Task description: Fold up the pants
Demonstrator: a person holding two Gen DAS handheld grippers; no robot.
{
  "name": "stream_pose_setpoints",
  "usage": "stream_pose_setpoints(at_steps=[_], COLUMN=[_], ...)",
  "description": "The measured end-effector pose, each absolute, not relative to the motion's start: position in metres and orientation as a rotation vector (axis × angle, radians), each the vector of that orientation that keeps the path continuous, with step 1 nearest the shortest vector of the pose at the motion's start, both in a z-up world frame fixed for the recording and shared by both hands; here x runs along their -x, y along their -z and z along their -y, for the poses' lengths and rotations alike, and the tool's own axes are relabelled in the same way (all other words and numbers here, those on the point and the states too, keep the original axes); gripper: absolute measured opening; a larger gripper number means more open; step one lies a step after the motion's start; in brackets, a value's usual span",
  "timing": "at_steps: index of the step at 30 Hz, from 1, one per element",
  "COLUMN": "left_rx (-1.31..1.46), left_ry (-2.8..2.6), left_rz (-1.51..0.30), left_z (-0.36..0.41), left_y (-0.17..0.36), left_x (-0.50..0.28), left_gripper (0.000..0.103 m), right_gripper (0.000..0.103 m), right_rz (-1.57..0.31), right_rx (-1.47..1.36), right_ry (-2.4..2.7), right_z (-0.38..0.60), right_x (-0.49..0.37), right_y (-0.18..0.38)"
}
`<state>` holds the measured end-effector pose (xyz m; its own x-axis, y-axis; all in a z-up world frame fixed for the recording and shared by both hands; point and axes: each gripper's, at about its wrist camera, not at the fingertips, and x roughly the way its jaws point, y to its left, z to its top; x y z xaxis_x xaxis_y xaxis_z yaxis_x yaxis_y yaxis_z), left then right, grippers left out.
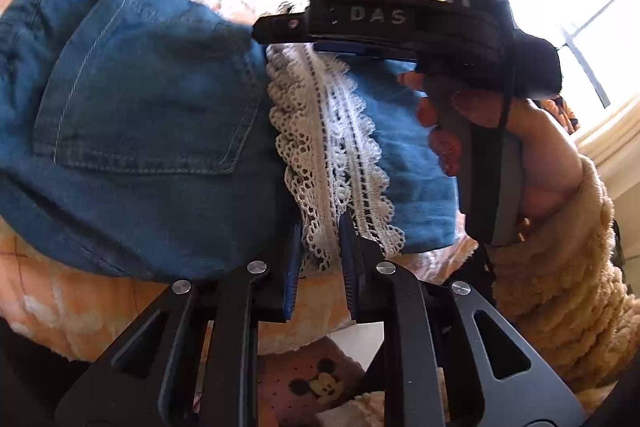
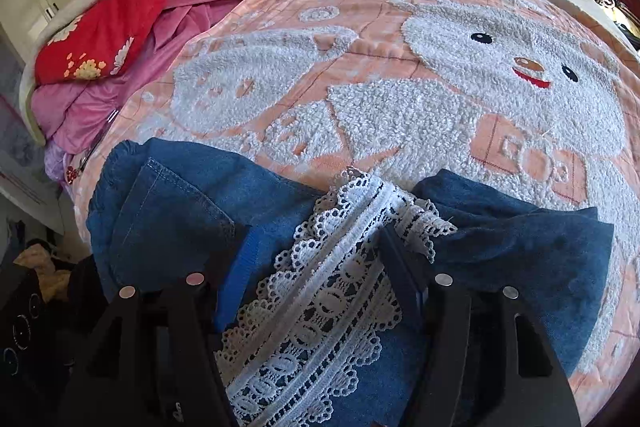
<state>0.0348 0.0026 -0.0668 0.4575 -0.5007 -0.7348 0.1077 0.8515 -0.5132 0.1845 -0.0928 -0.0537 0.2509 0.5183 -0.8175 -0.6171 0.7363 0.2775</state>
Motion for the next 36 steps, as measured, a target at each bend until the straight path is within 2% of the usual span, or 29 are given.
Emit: stream_pose_setpoints(at_steps=[11,15,20,23,31,36], left_rx=[0.400,0.384,0.367,0.360,0.312,0.307], left_ry=[0.374,0.367,0.358,0.344,0.299,0.285], left_rz=[-1.034,-1.032,-1.031,-1.029,-0.997,-0.977], left_z=[0.004,0.010,0.019,0.020,0.028,0.026], left_y=[0.063,0.063,0.063,0.059,0.053,0.046], left_x=[-0.034,-0.034,-0.032,-0.032,-0.030,-0.026], left_gripper=[0.014,0.014,0.015,0.018,0.025,0.030], right_gripper=[0.062,0.062,0.061,0.061,0.062,0.066], right_rz=[-0.899,-0.909,-0.997,-0.989,-0.954,-0.904], right_rx=[0.009,0.090,0.184,0.148,0.047,-0.004], right_ry=[-0.753,-0.693,-0.594,-0.585,-0.591,-0.576], right_z=[0.161,0.185,0.198,0.206,0.219,0.235], right_x=[-0.160,-0.139,-0.130,-0.130,-0.124,-0.112], right_y=[-0.002,0.008,0.054,0.071,0.050,0.031])
